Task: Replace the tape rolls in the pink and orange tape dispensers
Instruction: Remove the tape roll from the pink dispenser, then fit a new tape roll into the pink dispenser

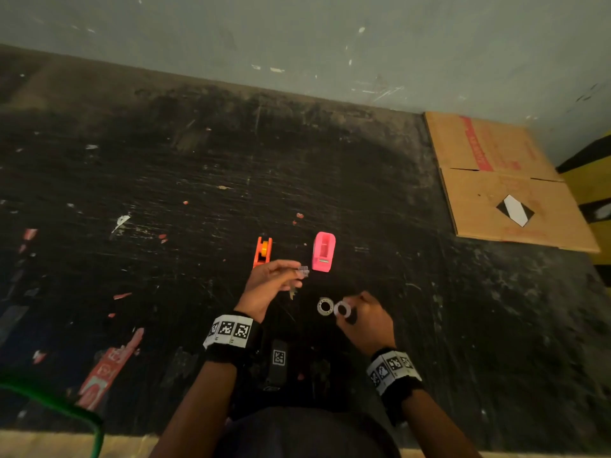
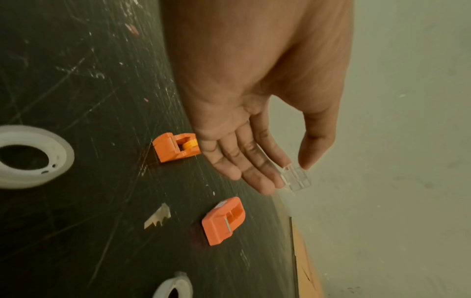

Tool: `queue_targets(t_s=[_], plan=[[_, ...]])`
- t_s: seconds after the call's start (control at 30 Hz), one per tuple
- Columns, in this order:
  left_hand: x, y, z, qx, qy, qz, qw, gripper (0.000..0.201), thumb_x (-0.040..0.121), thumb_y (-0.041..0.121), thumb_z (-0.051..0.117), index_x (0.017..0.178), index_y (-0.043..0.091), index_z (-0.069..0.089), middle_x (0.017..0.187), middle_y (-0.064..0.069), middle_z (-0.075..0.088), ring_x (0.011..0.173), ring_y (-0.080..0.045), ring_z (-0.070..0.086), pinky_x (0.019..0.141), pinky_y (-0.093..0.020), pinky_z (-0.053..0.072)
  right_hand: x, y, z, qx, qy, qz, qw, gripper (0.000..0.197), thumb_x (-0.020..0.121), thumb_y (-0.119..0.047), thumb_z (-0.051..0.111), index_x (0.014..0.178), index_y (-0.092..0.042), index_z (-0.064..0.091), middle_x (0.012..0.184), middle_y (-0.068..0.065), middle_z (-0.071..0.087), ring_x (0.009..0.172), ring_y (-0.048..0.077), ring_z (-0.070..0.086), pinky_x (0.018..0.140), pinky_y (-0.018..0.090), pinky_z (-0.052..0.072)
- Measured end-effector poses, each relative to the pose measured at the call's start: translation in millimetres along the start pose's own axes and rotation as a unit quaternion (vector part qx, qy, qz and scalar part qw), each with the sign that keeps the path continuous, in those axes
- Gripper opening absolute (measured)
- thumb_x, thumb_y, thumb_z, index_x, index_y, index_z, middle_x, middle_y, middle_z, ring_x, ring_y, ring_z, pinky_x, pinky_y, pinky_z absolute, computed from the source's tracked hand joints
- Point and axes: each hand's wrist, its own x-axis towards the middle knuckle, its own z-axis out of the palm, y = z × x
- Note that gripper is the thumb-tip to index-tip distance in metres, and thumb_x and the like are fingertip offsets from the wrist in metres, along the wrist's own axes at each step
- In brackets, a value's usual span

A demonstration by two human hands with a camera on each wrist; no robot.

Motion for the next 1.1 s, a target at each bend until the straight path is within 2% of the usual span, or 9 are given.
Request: queue_targets(t_s=[0.2,0.3,0.43,0.63,0.83,0.97,1.1], plan=[[6.5,-9.0,3.7,0.048,0.014,-0.015,0.999,0.022,0.086,0.011,0.073,0.108,0.012,0.073,0.093,-0.003,0.080,0.078,-0.008,0.072,0.071,-0.020,0.051,-4.3,9.6,30.0,-0.017,-0.059,0.052,0.997,0.015,0.087,-0.035,0.062,0.095,-0.025,0.069,0.110,-0.002,0.063,0.101,0.019,0.067,0.079,0.031,0.055],[6.1,-10.4,7.2,0.052,0.018,-0.017,0.998,0.022,0.085,0.010,0.073,0.108,0.012,0.074,0.095,-0.005,0.079,0.073,-0.006,0.071,0.067,-0.015,0.052,-3.5,11.9,36.8,-0.026,-0.073,0.052,0.996,0.018,0.089,-0.033,0.062,0.102,-0.024,0.070,0.115,0.000,0.063,0.105,0.021,0.066,0.082,0.033,0.055],[5.9,-11.8,5.6,0.053,0.022,-0.024,0.998,0.021,0.086,0.009,0.073,0.106,0.014,0.074,0.089,-0.001,0.079,0.071,-0.004,0.072,0.062,-0.013,0.051,-3.3,15.2,41.9,-0.024,-0.076,0.053,0.995,0.019,0.090,-0.033,0.062,0.105,-0.023,0.069,0.116,0.000,0.062,0.104,0.020,0.066,0.081,0.031,0.052],[6.6,-13.5,3.8,0.043,0.028,-0.025,0.998,0.020,0.086,0.010,0.073,0.105,0.015,0.074,0.088,-0.001,0.079,0.076,-0.009,0.071,0.069,-0.019,0.052,-4.5,16.5,43.9,-0.014,-0.075,0.050,0.996,0.025,0.086,-0.035,0.065,0.109,-0.026,0.066,0.116,0.001,0.061,0.107,0.023,0.066,0.084,0.033,0.053],[9.5,-15.8,-0.3,0.053,0.025,-0.031,0.998,0.019,0.086,0.012,0.073,0.104,0.018,0.074,0.090,-0.002,0.080,0.080,-0.012,0.072,0.075,-0.023,0.052,7.8,13.4,41.5,0.007,-0.049,0.046,0.998,0.050,0.082,-0.050,0.070,0.126,-0.030,0.059,0.125,-0.004,0.061,0.116,0.017,0.062,0.100,0.037,0.049],[8.0,-16.3,-1.8,0.059,0.026,-0.030,0.997,0.020,0.084,0.010,0.074,0.103,0.015,0.075,0.093,-0.006,0.079,0.078,-0.014,0.070,0.074,-0.024,0.050,29.0,2.2,39.0,0.035,-0.046,0.053,0.997,0.055,0.081,-0.049,0.074,0.129,-0.028,0.056,0.126,-0.002,0.061,0.115,0.018,0.064,0.096,0.039,0.055],[7.9,-19.7,-4.2,0.073,0.045,-0.032,0.996,0.018,0.082,0.009,0.075,0.092,0.023,0.075,0.087,-0.003,0.078,0.071,-0.012,0.069,0.070,-0.022,0.049,46.0,-7.5,44.6,0.041,-0.088,0.043,0.994,0.059,0.080,-0.043,0.079,0.130,-0.025,0.054,0.127,0.004,0.056,0.114,0.024,0.064,0.091,0.037,0.055]])
